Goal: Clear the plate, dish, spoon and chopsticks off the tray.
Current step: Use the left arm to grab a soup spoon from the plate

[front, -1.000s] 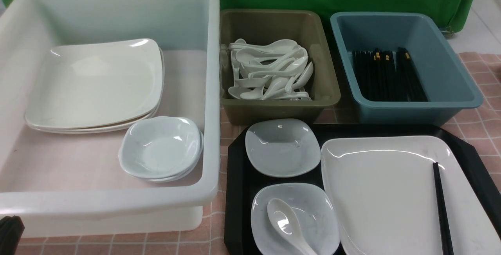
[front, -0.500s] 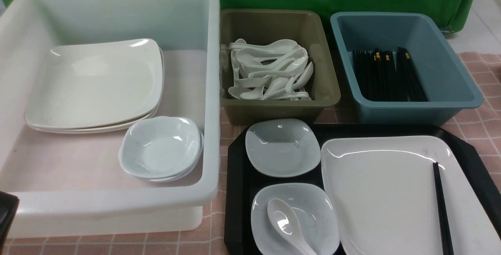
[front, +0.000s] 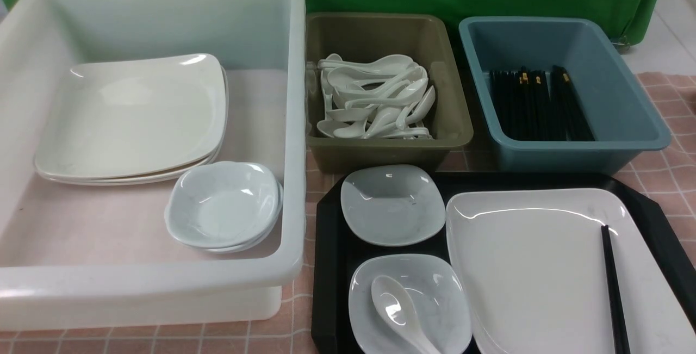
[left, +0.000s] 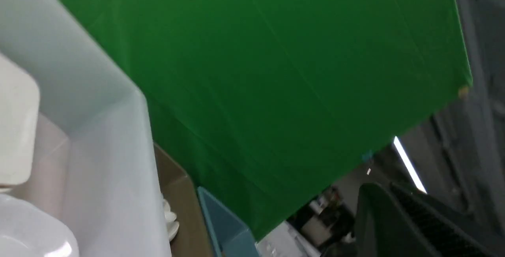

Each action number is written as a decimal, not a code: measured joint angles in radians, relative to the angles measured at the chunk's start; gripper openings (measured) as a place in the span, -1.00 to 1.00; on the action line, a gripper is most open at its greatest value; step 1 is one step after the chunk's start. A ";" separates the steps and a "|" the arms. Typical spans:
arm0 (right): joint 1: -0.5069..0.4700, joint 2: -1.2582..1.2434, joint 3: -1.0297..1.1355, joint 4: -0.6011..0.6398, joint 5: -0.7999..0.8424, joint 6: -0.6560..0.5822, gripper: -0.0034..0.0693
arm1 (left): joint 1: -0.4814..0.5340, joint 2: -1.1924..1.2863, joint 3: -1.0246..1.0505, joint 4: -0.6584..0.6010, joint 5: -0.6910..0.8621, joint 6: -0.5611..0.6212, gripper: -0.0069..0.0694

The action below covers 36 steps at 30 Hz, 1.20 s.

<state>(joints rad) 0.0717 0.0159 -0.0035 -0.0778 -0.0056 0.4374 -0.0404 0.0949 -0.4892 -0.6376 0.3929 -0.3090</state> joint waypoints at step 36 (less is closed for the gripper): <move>0.000 0.000 0.000 0.002 -0.037 0.213 -0.24 | -0.729 1.440 -0.850 0.323 0.721 0.163 -0.74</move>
<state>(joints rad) 0.0717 0.0159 -0.0035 -0.0756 -0.0430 0.6507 -0.7694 1.5351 -1.3388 -0.3142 1.1142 -0.1461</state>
